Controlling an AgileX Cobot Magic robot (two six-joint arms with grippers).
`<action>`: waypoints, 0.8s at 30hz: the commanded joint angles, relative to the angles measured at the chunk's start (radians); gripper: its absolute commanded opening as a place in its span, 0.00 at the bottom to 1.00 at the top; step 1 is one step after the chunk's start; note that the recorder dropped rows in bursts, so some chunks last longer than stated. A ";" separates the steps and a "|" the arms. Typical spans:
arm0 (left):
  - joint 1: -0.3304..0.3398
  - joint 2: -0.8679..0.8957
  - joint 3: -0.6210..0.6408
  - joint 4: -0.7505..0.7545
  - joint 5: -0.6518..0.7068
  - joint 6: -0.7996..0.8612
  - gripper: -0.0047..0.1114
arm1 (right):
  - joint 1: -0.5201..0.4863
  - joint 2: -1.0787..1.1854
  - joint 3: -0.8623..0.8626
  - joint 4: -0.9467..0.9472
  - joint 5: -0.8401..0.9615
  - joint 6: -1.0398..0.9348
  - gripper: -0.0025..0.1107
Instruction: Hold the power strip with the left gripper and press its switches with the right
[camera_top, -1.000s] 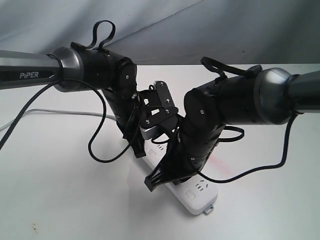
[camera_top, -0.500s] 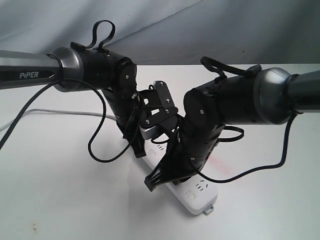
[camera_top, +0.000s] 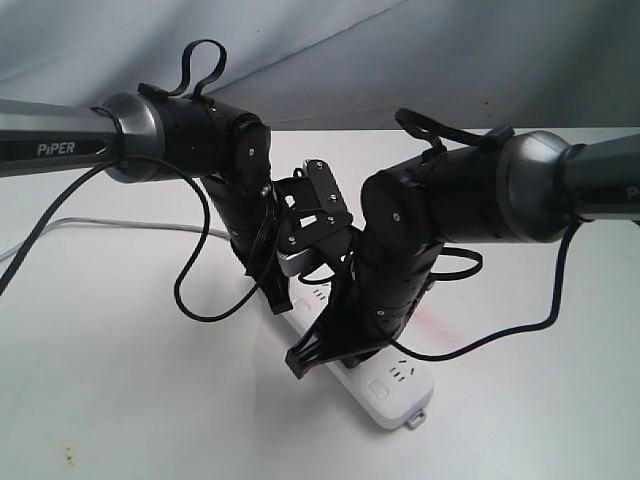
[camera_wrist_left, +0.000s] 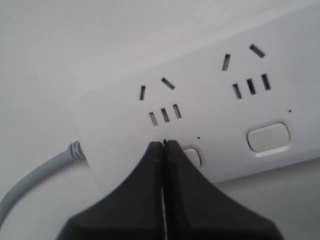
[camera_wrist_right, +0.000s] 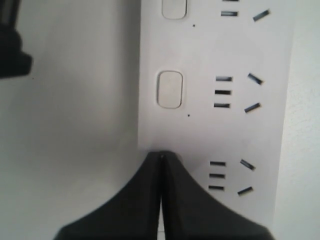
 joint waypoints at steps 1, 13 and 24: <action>-0.002 0.038 0.018 0.035 0.066 0.035 0.04 | -0.003 0.112 0.035 -0.014 0.049 0.012 0.02; -0.002 0.038 0.018 0.035 0.066 0.035 0.04 | -0.003 0.146 0.029 -0.022 0.065 0.016 0.02; -0.002 0.038 0.018 0.033 0.062 0.035 0.04 | -0.003 0.146 0.029 -0.022 -0.010 0.022 0.02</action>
